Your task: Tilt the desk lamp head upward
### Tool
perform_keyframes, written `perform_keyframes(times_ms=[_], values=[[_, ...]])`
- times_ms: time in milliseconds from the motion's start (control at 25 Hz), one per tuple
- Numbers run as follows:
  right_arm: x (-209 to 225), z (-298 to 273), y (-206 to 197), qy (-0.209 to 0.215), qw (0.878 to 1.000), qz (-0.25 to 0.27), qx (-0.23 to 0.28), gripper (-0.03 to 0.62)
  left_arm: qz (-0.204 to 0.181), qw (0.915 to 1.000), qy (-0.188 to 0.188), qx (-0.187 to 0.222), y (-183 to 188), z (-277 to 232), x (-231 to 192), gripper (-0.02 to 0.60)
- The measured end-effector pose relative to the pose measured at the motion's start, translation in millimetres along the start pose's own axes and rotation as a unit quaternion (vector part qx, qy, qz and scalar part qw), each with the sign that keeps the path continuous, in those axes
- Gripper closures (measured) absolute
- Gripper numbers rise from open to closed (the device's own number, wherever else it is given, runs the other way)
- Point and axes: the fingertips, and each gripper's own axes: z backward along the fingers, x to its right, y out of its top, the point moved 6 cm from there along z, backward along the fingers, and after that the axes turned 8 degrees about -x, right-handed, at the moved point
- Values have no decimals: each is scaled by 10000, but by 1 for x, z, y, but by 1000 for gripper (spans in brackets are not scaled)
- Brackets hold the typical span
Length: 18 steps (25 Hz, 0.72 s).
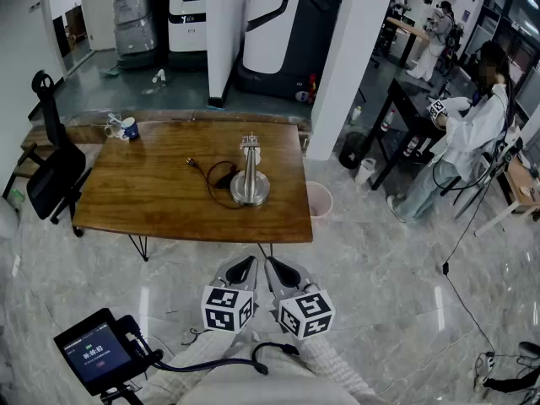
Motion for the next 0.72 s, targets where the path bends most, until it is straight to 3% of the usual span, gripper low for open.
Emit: perform_keyframes(times_ms=[280,720], values=[[17,-9,17,-73,9997,-4,237,597,-61,10000,50,4,16,-17,-8,574],[84,-122,69,-154,9995,-135,230,597,-165,9998,-25,-70,81,-117,-89,574]])
